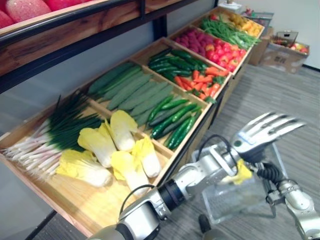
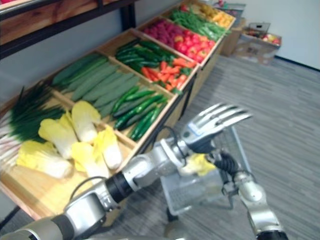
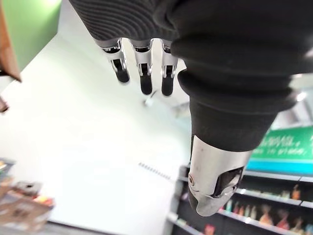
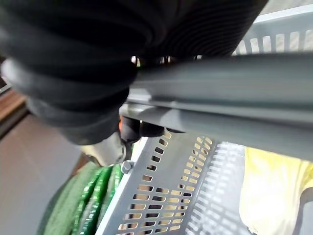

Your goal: Pick vegetable in the basket

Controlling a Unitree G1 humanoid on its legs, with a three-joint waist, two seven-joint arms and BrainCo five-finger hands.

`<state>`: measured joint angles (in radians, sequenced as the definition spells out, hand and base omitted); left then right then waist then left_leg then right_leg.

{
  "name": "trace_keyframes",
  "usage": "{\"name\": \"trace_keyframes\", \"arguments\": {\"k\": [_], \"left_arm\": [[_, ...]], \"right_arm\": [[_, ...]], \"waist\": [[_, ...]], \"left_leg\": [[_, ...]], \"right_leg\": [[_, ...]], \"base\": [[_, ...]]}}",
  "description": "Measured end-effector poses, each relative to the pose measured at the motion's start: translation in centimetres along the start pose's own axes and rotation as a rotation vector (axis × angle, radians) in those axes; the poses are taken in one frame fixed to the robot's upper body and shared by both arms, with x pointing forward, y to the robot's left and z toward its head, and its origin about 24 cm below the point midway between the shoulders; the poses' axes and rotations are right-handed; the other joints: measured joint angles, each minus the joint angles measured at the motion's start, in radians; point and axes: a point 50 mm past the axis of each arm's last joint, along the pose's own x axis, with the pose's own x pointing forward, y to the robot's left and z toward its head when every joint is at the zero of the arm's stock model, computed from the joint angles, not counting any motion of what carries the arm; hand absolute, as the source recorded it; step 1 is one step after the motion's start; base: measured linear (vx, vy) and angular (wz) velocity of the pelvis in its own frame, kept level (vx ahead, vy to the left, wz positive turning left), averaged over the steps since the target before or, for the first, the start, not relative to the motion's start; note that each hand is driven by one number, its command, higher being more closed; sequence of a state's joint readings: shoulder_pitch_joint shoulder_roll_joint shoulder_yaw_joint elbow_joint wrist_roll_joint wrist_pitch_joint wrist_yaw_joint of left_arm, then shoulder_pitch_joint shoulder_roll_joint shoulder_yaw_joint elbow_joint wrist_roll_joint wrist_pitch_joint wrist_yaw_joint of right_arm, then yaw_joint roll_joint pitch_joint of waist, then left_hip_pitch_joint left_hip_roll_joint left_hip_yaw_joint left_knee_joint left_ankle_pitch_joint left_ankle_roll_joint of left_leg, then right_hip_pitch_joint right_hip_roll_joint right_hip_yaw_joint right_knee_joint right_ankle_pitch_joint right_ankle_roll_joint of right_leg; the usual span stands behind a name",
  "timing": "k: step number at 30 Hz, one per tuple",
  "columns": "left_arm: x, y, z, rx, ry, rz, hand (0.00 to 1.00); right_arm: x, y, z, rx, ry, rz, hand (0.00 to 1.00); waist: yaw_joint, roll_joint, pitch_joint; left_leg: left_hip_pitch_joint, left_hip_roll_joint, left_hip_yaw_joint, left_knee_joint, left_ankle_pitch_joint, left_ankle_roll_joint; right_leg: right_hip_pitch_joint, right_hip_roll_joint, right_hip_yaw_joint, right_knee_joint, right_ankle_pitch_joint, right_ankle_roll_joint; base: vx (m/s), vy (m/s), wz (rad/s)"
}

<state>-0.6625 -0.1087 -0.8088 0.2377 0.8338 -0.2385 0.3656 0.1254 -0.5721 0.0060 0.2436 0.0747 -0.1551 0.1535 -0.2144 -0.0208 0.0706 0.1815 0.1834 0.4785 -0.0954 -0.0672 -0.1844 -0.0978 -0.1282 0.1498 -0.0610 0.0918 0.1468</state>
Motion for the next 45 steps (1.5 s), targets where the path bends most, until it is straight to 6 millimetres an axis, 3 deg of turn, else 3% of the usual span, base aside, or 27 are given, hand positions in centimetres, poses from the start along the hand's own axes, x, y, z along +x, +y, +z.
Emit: {"name": "trace_keyframes", "arguments": {"k": [8,13,16,20,22,27,29,30,32,33,34,39,45], "left_arm": [[-0.6,0.8,2.3,-0.523,0.020,0.064,0.00],[-0.5,1.4,4.0,-0.837,0.003,0.106,0.00],[-0.9,1.7,4.2,-0.975,0.019,0.131,0.00],[-1.3,1.8,3.9,-1.102,0.039,0.133,0.00],[-2.9,1.8,3.2,-1.180,0.093,0.126,0.00],[-9.8,2.2,-0.4,-1.389,0.377,0.244,0.00],[-15.4,4.7,-2.4,-1.326,0.538,0.445,0.00],[-15.9,5.0,-2.6,-1.312,0.553,0.470,0.00],[-20.0,7.5,-3.2,-1.189,0.662,0.652,0.00],[-20.9,8.1,-3.2,-1.141,0.690,0.691,0.00],[-22.6,9.0,-3.4,-1.052,0.744,0.770,0.00],[-28.8,12.0,-3.7,-0.496,1.038,0.986,0.00],[-37.4,14.3,-3.2,0.129,1.444,1.093,0.00]], "right_arm": [[-0.8,-0.3,-4.0,0.023,0.183,-0.086,1.00],[-1.3,0.8,-5.9,0.042,0.267,-0.125,1.00],[-1.5,1.5,-6.6,0.067,0.298,-0.140,1.00],[-2.4,0.7,-8.0,0.079,0.366,-0.203,1.00],[-3.3,0.1,-9.1,0.093,0.415,-0.251,1.00],[-5.7,-0.5,-11.6,0.129,0.547,-0.319,1.00],[-6.7,0.0,-12.7,0.116,0.612,-0.309,1.00],[-6.9,0.0,-12.9,0.122,0.621,-0.313,1.00],[-8.9,0.6,-14.3,0.156,0.702,-0.342,1.00],[-9.3,0.7,-14.7,0.169,0.721,-0.350,1.00],[-10.2,1.0,-15.2,0.192,0.755,-0.363,1.00],[-12.9,2.5,-16.9,0.277,0.865,-0.404,1.00],[-14.2,3.3,-17.7,0.322,0.924,-0.442,1.00]], "waist": [[0.013,0.001,-0.006],[0.027,-0.002,-0.026],[0.035,-0.009,-0.030],[0.053,-0.007,-0.035],[0.060,-0.003,-0.039],[0.085,0.012,-0.051],[0.085,0.016,-0.053],[0.086,0.015,-0.053],[0.091,0.014,-0.054],[0.095,0.014,-0.057],[0.112,0.014,-0.062],[0.137,0.011,-0.077],[0.140,0.009,-0.085]], "left_leg": [[-0.003,0.000,-0.028,0.000,0.004,0.005],[-0.022,-0.003,-0.065,0.000,0.014,0.009],[-0.023,-0.002,-0.083,0.000,0.018,0.010],[-0.033,-0.006,-0.112,-0.004,0.024,0.015],[-0.039,-0.008,-0.130,-0.005,0.029,0.017],[-0.041,-0.010,-0.140,-0.005,0.031,0.017],[-0.041,-0.010,-0.143,-0.005,0.031,0.017],[-0.041,-0.010,-0.146,-0.005,0.031,0.017],[-0.043,-0.010,-0.162,-0.006,0.031,0.018],[-0.044,-0.010,-0.163,-0.006,0.032,0.018],[-0.045,-0.010,-0.164,-0.006,0.032,0.018],[-0.070,-0.011,-0.200,-0.006,0.040,0.020],[-0.081,-0.011,-0.262,-0.006,0.054,0.024]], "right_leg": [[0.016,-0.006,-0.020,-0.003,-0.001,0.001],[0.020,-0.017,-0.054,-0.004,-0.003,-0.001],[0.034,-0.019,-0.072,-0.006,-0.004,-0.002],[0.041,-0.030,-0.095,-0.004,-0.008,0.004],[0.044,-0.034,-0.107,-0.003,-0.010,0.007],[0.051,-0.034,-0.121,-0.004,-0.012,0.007],[0.054,-0.034,-0.124,-0.004,-0.013,0.007],[0.055,-0.034,-0.125,-0.004,-0.013,0.007],[0.070,-0.038,-0.145,-0.004,-0.019,0.007],[0.071,-0.038,-0.148,-0.004,-0.019,0.007],[0.071,-0.038,-0.150,-0.005,-0.019,0.007],[0.072,-0.044,-0.187,-0.004,-0.023,0.006],[0.103,-0.052,-0.255,-0.004,-0.034,-0.005]], "base": [[-0.02,-0.037,0.07],[-0.02,-0.040,0.20],[-0.02,-0.034,0.18],[-0.02,-0.024,0.18],[-0.02,-0.028,0.26],[0.00,-0.009,0.05],[-0.01,-0.008,0.02],[-0.01,-0.014,0.13],[-0.01,-0.017,0.26],[-0.01,-0.018,0.18],[-0.01,-0.020,0.12],[-0.02,-0.025,0.22],[-0.01,-0.020,0.28]]}}
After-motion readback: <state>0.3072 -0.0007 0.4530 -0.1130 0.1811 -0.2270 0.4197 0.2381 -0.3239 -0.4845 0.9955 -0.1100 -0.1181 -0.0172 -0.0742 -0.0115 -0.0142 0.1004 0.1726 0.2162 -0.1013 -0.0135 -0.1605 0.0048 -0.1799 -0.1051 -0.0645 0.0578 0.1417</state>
